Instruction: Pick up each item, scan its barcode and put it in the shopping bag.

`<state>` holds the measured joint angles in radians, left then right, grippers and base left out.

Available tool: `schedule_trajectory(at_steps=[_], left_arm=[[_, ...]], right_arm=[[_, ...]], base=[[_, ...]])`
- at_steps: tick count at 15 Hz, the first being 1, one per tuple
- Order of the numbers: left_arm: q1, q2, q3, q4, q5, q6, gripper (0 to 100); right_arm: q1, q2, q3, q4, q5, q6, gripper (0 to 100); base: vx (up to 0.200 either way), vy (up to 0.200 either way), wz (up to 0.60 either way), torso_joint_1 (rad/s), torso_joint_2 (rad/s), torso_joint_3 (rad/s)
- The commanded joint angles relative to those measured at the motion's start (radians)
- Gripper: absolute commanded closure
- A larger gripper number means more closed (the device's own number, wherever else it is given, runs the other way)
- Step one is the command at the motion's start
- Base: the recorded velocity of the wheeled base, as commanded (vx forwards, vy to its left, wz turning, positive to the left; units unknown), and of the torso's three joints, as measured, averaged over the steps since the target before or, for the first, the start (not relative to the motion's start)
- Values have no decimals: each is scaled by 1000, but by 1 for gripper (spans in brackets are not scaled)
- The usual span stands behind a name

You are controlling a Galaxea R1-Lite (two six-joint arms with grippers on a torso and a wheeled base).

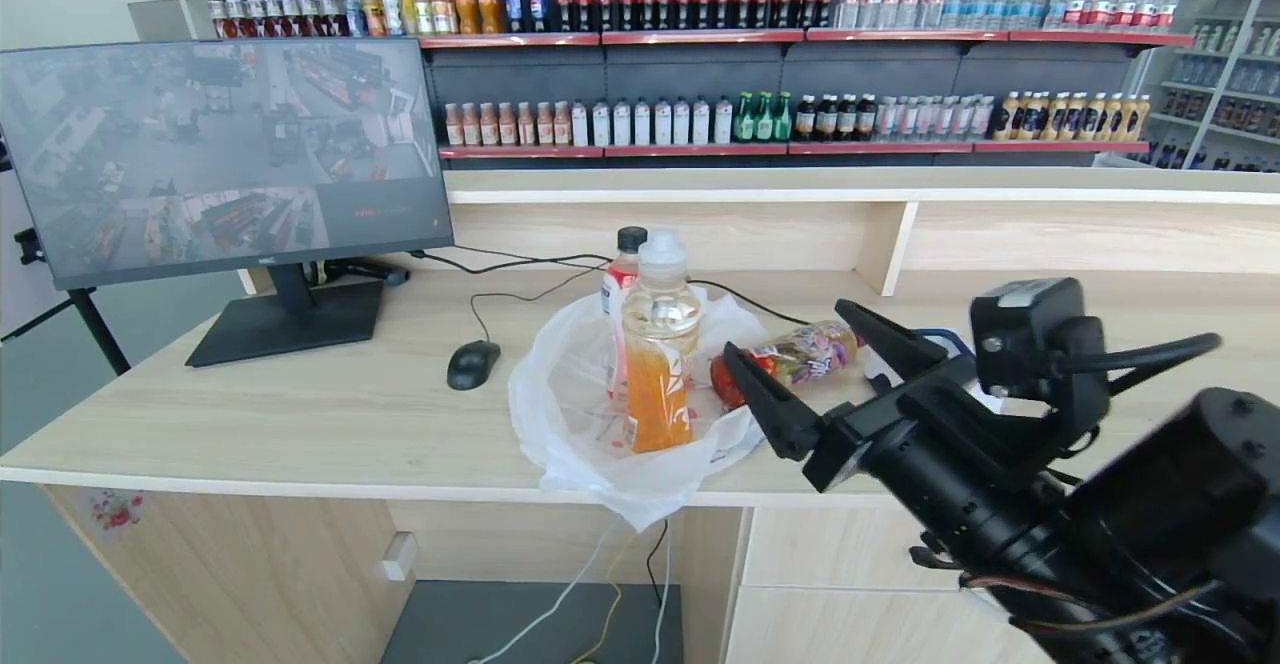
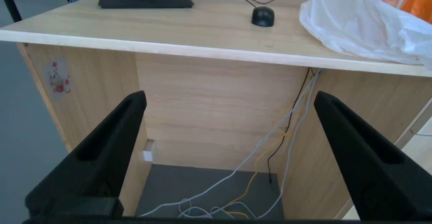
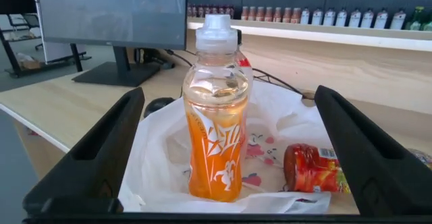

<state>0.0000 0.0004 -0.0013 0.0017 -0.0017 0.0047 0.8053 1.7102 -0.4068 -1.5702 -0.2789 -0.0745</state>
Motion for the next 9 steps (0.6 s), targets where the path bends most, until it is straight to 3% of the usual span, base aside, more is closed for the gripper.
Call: schedule_trajectory(at_steps=[1, 4, 6, 9], left_arm=[[0, 0, 0, 0, 0, 0, 0], [0, 0, 0, 0, 0, 0, 0], [0, 0, 0, 0, -1, 0, 0], [0, 0, 0, 0, 0, 0, 0]], right_arm=[[-37, -198, 149, -1, 0, -1, 0], [-49, -422, 372, -1, 1, -1, 0], [-49, -572, 407, -1, 9, -10, 0], [-48, -765, 407, 279, 80, -79, 0]], base=[[0, 0, 0, 0, 0, 0], [0, 0, 0, 0, 0, 0], [0, 0, 0, 0, 0, 0], [0, 0, 0, 0, 0, 0]])
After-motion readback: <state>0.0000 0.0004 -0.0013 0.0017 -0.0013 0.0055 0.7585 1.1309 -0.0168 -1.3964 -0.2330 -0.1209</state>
